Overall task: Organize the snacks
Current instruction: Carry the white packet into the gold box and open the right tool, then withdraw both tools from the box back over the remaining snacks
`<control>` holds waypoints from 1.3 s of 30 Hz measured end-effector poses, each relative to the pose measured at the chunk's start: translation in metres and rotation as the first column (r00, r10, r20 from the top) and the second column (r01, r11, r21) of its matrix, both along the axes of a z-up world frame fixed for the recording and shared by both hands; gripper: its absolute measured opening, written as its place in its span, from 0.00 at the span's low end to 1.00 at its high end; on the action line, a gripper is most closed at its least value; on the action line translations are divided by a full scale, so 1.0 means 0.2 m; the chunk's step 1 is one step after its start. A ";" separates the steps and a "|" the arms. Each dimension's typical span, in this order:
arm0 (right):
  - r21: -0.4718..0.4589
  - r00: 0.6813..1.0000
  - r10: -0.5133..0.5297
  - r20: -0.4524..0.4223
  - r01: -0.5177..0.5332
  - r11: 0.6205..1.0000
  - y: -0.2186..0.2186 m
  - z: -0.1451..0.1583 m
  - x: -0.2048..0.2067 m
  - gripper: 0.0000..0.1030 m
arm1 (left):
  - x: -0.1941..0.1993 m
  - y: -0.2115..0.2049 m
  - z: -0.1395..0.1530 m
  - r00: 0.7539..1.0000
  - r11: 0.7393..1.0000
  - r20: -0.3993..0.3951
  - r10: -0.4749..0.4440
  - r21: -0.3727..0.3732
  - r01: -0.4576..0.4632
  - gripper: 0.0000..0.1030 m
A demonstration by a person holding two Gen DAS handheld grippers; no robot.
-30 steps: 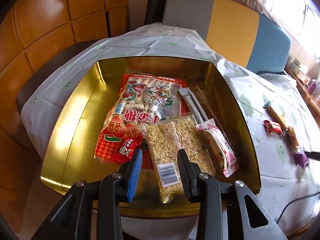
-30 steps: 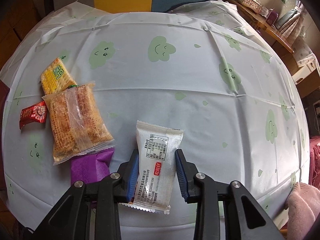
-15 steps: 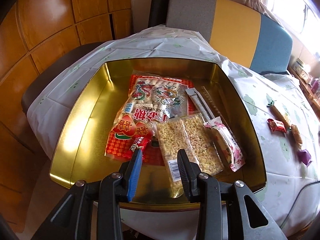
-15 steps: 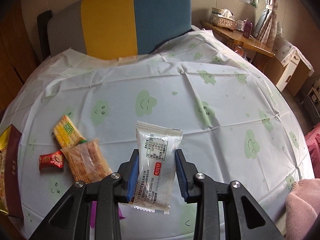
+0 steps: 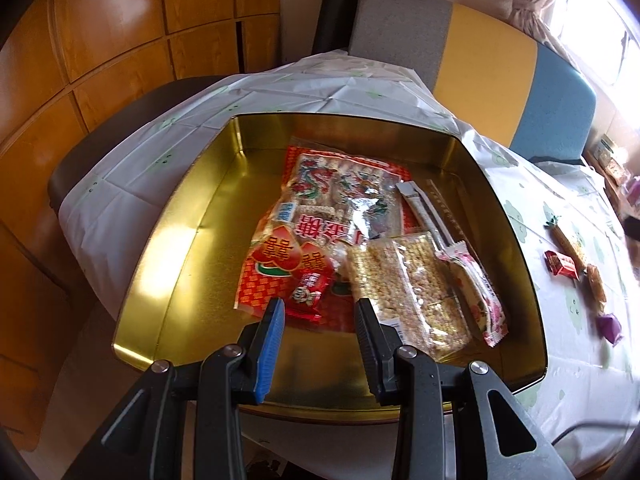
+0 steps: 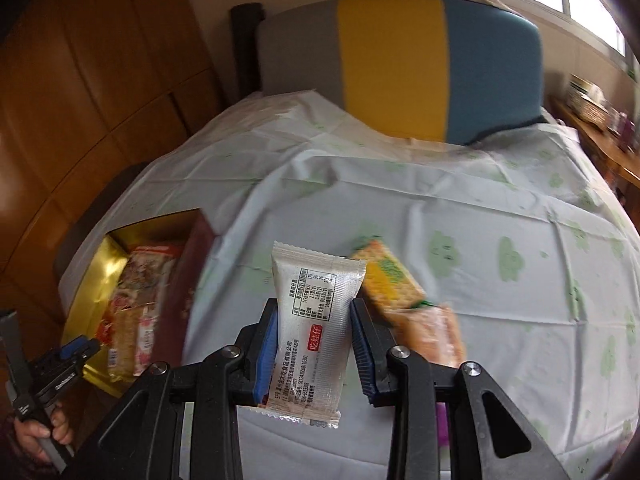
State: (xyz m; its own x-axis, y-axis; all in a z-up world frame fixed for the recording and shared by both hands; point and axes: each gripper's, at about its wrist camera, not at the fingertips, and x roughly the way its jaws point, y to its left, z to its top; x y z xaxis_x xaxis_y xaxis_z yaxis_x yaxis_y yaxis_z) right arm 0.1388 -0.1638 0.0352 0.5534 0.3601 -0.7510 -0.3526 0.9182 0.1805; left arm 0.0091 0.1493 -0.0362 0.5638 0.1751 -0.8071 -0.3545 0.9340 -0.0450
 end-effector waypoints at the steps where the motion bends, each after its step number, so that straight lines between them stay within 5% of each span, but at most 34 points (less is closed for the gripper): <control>1: 0.006 0.999 0.043 -0.003 -0.043 0.999 0.09 0.00 0.00 0.33 | 0.00 0.01 0.00 1.000 1.000 0.000 0.005 0.000 -0.005 0.36; 10: 0.072 0.953 0.299 -0.051 -0.295 0.953 0.79 -0.05 0.01 0.33 | -0.02 0.09 -0.01 0.999 0.999 0.004 0.037 -0.008 -0.037 0.36; 13: 0.056 0.950 0.311 -0.037 -0.309 0.950 0.97 -0.11 0.06 0.35 | -0.02 0.12 -0.02 0.999 0.999 -0.002 0.048 -0.015 -0.048 0.36; 17: 0.077 0.941 0.316 -0.122 -0.308 0.948 1.10 -0.24 0.17 0.39 | -0.03 0.13 -0.02 0.999 0.998 0.000 0.053 -0.018 -0.053 0.36; 28: 0.023 0.949 0.292 -0.121 -0.291 0.956 0.96 -0.31 0.01 0.39 | -0.03 0.10 -0.03 0.999 0.999 -0.001 0.039 -0.012 -0.039 0.36; 39: -0.024 0.955 0.296 -0.030 -0.297 0.955 0.81 -0.22 -0.18 0.42 | -0.04 0.03 0.03 1.000 1.000 0.019 0.018 0.017 -0.018 0.36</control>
